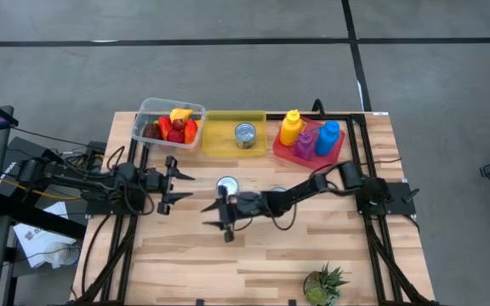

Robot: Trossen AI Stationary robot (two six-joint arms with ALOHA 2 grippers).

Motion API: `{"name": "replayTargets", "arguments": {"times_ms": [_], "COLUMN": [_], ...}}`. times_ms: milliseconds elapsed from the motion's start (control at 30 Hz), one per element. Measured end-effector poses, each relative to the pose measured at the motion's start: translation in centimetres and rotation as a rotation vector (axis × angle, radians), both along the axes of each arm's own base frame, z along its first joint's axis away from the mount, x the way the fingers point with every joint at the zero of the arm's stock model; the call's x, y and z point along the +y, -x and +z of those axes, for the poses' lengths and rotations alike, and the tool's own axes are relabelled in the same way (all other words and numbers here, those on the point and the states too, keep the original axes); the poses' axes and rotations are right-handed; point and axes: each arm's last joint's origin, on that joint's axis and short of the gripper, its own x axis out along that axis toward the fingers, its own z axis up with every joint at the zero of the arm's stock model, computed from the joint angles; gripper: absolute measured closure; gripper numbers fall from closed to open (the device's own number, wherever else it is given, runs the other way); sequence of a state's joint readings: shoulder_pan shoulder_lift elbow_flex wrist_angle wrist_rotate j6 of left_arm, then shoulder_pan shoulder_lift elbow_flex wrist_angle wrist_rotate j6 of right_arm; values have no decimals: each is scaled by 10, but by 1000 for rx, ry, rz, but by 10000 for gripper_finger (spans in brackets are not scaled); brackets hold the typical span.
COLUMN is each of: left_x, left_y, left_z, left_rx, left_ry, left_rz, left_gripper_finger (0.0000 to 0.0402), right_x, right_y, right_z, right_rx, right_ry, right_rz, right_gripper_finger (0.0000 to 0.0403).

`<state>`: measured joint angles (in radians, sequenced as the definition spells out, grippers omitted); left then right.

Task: Pick & Place Food Item
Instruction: Put the red tuna can into the yellow bin

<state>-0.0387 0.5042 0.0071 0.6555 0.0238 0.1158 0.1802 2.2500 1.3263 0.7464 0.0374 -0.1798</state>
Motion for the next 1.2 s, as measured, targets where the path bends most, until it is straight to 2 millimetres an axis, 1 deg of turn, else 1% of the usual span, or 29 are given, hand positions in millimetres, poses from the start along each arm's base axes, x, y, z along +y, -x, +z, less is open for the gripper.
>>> {"name": "replayTargets", "arguments": {"times_ms": [67, 133, 267, 433, 600, 733, 833, 933, 1200], "left_x": [0, 0, 0, 0, 0, 0, 0, 0, 1], "left_y": [0, -1, -1, -1, -1, -1, -1, -1, -1], "left_z": [-2, -4, -7, -8, -9, -10, -10, -10, -9], "left_rx": [25, 45, 76, 79, 90, 98, 100, 100, 96], "left_ry": [-1, -1, 6, 6, 5, -1, -4, -4, -8], "left_rz": [0, 0, -1, -1, 0, 1, 1, 1, 28], "left_gripper_finger": [192, 192, 192, 192, 192, 192, 192, 192, 192], "right_x": [-4, -4, -13, -29, -37, -43, -42, -40, -44], "right_y": [11, 23, 41, 51, 48, 46, 47, 47, 47], "right_z": [2, 6, 23, 18, 27, 30, 29, 29, 28], "right_rx": [60, 170, 380, 550, 630, 643, 652, 661, 667], "right_ry": [61, 141, 251, 339, 380, 403, 445, 448, 468], "right_rz": [-72, -150, -218, -219, -214, -206, -160, -133, -125], "right_gripper_finger": [239, 239, 239, 235, 215, 207, 206, 208, 209]}}
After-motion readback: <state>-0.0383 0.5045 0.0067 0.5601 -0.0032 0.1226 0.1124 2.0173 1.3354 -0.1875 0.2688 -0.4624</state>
